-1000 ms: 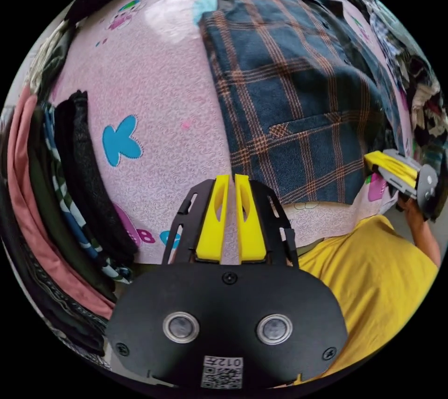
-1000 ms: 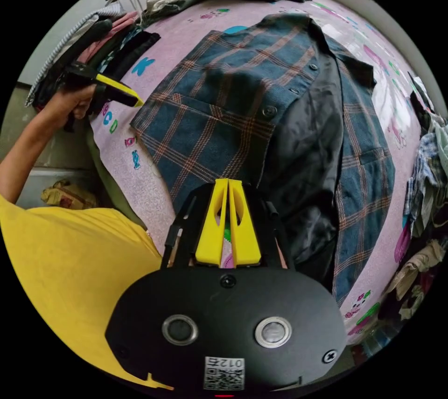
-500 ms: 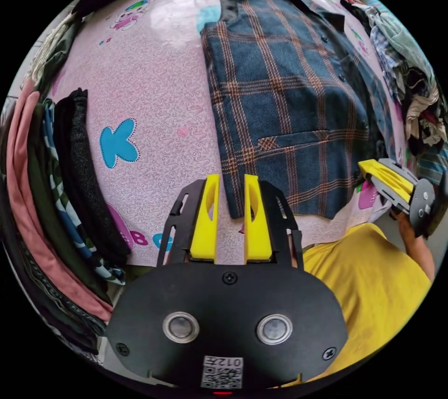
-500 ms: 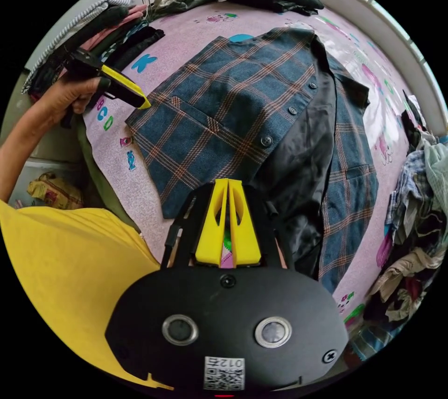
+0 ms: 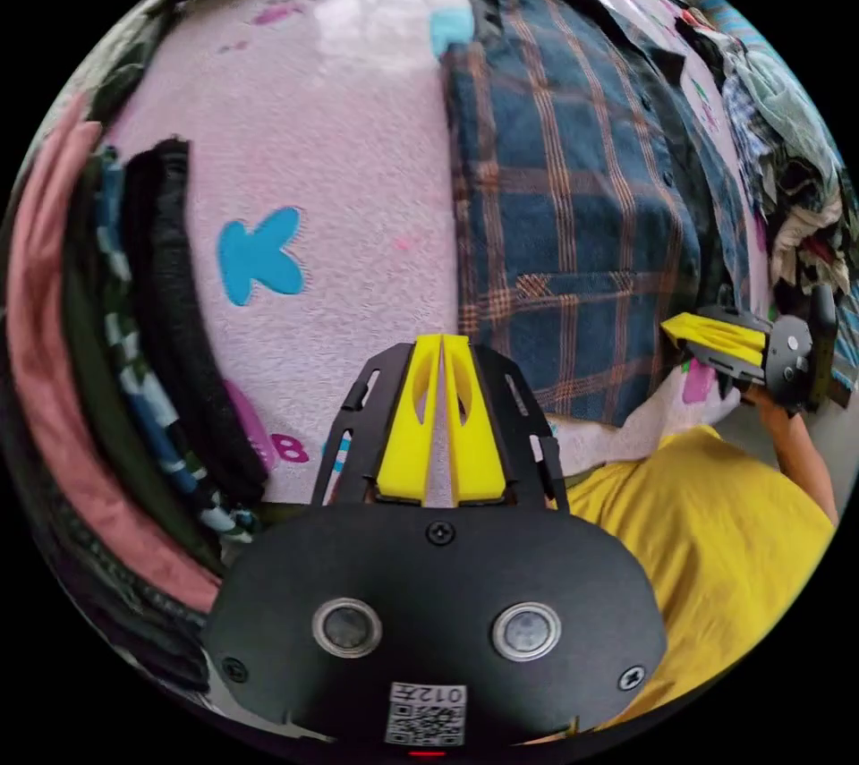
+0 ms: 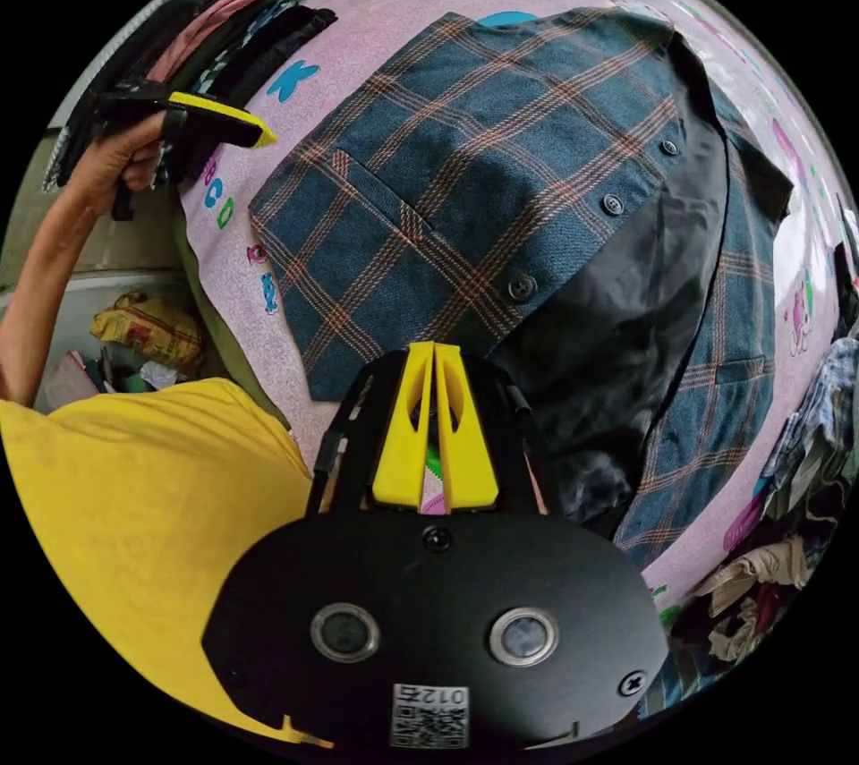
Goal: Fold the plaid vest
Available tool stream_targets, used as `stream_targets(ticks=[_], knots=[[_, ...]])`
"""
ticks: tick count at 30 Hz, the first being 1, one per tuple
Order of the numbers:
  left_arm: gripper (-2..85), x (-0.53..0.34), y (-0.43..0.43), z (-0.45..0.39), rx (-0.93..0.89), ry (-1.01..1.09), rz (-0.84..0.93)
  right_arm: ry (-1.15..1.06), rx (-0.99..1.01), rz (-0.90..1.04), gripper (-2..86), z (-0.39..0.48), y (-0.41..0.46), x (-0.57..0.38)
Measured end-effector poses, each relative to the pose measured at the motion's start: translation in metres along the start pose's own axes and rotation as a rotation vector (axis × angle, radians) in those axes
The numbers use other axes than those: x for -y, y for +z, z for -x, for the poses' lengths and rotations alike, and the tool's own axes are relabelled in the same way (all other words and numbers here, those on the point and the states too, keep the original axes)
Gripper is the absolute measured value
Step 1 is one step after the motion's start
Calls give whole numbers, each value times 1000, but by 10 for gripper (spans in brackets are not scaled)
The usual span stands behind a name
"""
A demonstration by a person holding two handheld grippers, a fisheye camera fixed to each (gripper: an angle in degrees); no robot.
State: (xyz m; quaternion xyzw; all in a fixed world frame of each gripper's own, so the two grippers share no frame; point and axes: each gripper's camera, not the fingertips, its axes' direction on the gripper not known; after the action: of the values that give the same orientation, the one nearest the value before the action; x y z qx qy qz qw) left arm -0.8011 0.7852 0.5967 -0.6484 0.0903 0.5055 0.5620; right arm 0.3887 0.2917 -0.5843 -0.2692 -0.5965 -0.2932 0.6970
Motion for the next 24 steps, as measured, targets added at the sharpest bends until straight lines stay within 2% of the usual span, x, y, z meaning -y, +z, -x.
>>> stream_targets(ticks=[3, 6, 11, 14, 16, 22, 24], knots=[[4, 0, -45, -12, 35, 14, -179, 38, 29, -60, -1, -21, -24, 1], [4, 32, -63, -33, 47, 108, -243, 74, 29, -135, -1, -47, -49, 5], [4, 107, -52, -33, 30, 103, -257, 131, 8, -184, 0, -95, -76, 41], [3, 136, -33, -24, 76, 77, -175, 123, -22, -216, 0, -113, -91, 61], [3, 141, -26, -17, 110, 71, -151, 124, -30, -232, 0, -126, -99, 73], [3, 134, -21, 22, 21, -38, -151, 129, -45, -253, 0, -172, -121, 122], [4, 128, -36, 20, 28, -57, -232, 120, -62, -261, 0, -185, -129, 137]])
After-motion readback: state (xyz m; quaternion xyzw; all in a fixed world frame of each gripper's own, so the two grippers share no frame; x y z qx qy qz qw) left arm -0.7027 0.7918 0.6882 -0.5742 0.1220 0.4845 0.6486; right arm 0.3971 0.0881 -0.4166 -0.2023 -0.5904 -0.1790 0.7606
